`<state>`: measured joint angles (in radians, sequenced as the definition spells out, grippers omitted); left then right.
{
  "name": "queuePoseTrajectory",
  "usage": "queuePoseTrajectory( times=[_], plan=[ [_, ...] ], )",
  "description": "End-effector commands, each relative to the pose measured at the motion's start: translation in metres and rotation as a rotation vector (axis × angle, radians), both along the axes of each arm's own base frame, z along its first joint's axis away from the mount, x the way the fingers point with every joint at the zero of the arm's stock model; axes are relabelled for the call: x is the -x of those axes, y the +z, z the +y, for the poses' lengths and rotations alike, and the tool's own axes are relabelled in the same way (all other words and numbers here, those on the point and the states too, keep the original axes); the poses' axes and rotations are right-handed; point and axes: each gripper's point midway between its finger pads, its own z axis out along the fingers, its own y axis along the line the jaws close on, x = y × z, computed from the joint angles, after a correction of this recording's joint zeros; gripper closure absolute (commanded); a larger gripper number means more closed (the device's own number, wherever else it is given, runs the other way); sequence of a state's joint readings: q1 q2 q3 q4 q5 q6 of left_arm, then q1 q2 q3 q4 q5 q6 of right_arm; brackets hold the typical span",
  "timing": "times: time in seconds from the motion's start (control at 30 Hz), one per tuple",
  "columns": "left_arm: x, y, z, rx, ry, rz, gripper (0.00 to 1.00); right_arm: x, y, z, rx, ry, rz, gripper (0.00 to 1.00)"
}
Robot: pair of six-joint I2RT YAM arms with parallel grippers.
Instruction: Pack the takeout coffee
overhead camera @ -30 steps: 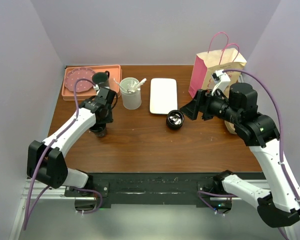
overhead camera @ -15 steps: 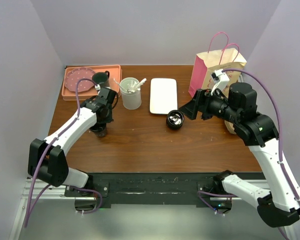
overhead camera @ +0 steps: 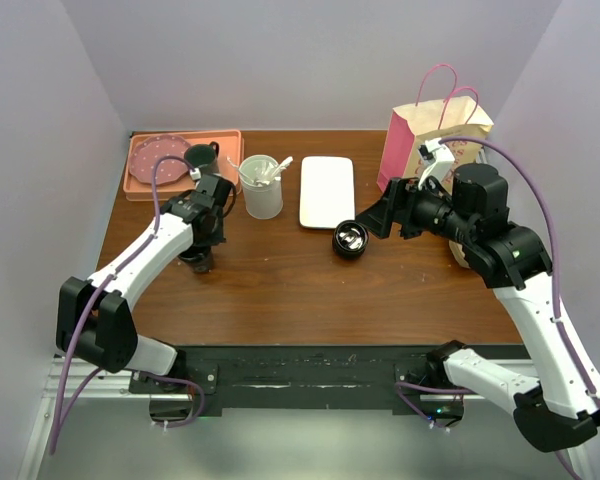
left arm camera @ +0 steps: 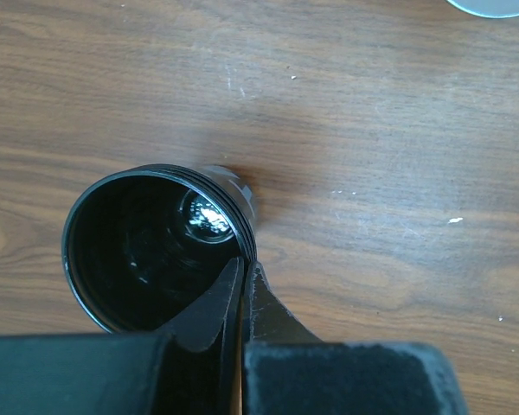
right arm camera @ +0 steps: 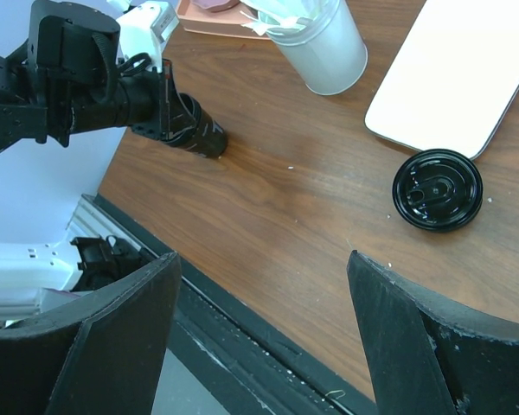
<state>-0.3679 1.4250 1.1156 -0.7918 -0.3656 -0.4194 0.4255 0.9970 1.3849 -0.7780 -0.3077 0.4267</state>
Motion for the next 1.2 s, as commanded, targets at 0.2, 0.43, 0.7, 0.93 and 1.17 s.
queuePoseTrajectory(
  times=[0.2, 0.43, 0.7, 0.93, 1.17],
  plan=[
    [-0.0084, 0.0158, -0.002, 0.01, -0.014, -0.03, 0.96, -0.0011, 0.0077, 0.0073, -0.03, 0.029, -0.023, 0.18],
    [-0.0088, 0.0182, -0.0044, 0.016, -0.032, -0.026, 1.0, -0.0011, 0.0083, 0.0073, -0.031, 0.029, -0.024, 0.17],
    [-0.0076, 0.0115, -0.0039, 0.008, -0.033, 0.003, 1.0, -0.0018, 0.0094, 0.0073, -0.03, 0.028, -0.028, 0.17],
    [-0.007, 0.0121, -0.0037, 0.004, -0.034, 0.006, 0.81, -0.0012, 0.0097, 0.007, -0.029, 0.029, -0.028, 0.18],
    [-0.0079, 0.0148, -0.0051, 0.012, -0.042, -0.002, 1.0, -0.0019, 0.0092, 0.0075, -0.028, 0.031, -0.027, 0.17]
  ],
)
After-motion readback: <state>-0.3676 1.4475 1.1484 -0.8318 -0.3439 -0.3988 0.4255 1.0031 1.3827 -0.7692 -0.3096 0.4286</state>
